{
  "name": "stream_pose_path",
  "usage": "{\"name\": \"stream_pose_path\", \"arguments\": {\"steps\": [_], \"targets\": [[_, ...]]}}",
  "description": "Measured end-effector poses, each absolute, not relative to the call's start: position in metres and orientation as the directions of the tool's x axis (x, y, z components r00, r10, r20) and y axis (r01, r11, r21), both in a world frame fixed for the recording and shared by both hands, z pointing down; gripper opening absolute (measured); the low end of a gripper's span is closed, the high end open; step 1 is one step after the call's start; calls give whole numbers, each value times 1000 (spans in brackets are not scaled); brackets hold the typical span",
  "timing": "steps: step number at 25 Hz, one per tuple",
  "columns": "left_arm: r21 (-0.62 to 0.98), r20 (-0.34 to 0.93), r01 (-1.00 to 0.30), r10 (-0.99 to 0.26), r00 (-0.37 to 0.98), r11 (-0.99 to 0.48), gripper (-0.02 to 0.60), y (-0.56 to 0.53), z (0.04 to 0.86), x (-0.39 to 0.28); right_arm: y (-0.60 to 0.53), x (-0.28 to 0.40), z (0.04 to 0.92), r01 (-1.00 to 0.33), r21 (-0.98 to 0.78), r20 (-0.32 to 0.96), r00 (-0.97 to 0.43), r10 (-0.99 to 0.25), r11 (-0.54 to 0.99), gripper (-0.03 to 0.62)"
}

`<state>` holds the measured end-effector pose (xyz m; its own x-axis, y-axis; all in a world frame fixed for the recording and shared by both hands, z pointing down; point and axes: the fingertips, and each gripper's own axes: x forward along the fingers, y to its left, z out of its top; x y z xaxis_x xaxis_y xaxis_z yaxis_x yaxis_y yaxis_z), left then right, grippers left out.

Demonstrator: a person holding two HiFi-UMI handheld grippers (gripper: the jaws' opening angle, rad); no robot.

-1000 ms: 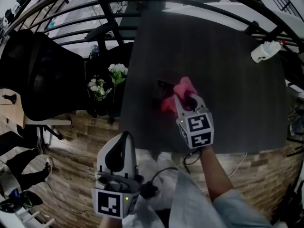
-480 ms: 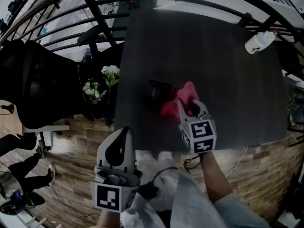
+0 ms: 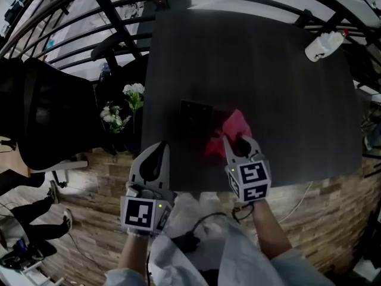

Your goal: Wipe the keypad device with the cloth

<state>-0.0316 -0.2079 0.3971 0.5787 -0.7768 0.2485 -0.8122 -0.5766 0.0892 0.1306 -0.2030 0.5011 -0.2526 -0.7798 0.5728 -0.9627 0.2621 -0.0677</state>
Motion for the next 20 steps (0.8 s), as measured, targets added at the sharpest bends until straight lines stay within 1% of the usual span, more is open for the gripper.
{"name": "stream_pose_path", "arguments": {"steps": [4, 6, 10, 16, 20], "targets": [[94, 278, -797, -753, 597, -597, 15, -227, 431, -23, -198, 127, 508, -964, -71, 577, -249, -778, 256, 55], [99, 320, -784, -726, 609, -613, 18, -232, 451, -19, -196, 127, 510, -965, -78, 577, -247, -778, 249, 55], [96, 381, -775, -696, 609, -625, 41, -243, 485, -16, -194, 126, 513, -967, -84, 577, -246, -779, 242, 55], [146, 437, -754, -642, 630, -640, 130, -250, 516, -8, -194, 125, 514, -964, -81, 582, -253, -772, 255, 55], [153, 461, -754, -628, 626, -639, 150, -255, 526, -2, -191, 123, 517, -961, -92, 591, -263, -762, 260, 55]]}}
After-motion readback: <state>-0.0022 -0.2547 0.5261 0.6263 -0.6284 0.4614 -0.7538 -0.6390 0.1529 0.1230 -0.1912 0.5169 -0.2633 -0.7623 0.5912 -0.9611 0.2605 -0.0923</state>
